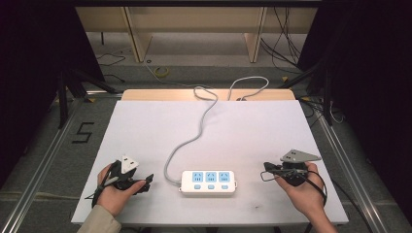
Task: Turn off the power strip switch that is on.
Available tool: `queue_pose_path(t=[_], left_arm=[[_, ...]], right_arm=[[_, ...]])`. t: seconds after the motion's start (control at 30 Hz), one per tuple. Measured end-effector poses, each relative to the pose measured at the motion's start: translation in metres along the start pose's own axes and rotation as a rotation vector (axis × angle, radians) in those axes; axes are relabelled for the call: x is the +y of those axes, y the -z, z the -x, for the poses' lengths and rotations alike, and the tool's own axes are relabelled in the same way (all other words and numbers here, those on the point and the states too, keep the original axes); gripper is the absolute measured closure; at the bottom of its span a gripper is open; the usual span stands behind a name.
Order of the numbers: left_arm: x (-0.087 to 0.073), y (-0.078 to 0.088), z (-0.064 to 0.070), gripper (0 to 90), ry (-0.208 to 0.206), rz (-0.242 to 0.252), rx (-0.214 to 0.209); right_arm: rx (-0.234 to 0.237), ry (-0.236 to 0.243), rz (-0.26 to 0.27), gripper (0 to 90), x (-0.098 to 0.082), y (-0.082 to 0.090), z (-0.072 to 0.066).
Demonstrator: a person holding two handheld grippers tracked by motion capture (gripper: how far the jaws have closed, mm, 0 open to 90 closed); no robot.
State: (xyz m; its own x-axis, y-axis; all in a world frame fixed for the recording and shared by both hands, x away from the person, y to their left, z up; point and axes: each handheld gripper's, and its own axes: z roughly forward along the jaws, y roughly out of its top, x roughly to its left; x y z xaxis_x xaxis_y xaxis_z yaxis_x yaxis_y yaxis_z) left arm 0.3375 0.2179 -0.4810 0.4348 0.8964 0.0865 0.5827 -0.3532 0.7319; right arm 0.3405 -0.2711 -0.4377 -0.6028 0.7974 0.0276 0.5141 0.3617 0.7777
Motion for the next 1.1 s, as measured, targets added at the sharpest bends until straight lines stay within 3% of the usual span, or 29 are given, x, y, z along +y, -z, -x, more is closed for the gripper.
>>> queue_pose_path(t=[1.1], left_arm=[[0.0,0.0,0.0,15.5,-0.005,-0.003,0.0]], right_arm=[[0.033,0.031,-0.01,90.0,0.013,-0.008,-0.012]])
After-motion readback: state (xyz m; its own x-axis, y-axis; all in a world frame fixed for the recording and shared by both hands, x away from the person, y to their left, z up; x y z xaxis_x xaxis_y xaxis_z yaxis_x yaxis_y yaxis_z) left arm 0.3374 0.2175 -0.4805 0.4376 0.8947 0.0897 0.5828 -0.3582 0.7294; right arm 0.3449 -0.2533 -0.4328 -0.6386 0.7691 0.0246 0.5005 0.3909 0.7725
